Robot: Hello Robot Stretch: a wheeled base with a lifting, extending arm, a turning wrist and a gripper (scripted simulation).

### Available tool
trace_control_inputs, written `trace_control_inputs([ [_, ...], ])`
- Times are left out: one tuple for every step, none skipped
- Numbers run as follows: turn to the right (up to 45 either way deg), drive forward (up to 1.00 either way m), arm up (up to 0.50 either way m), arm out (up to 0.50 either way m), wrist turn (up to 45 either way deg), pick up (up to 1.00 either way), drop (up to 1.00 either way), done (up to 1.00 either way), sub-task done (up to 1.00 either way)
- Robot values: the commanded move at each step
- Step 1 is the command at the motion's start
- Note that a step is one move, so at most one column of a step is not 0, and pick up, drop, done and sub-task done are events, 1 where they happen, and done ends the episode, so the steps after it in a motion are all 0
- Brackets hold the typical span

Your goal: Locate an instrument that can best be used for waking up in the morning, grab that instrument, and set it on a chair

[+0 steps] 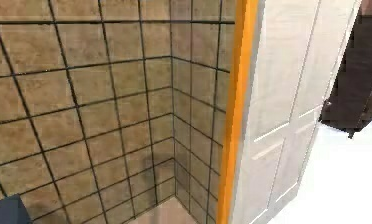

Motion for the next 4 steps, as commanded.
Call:
trace_control_inputs([
  [45.0,0.0,0.0,0.0,0.0,0.0,0.0,0.0,0.0],
  [33.0,0.0,0.0,0.0,0.0,0.0,0.0,0.0,0.0],
  [0.0,0.15,0.0,0.0,0.0,0.0,0.0,0.0,0.0],
  [-45.0,0.0,0.0,0.0,0.0,0.0,0.0,0.0,0.0],
])
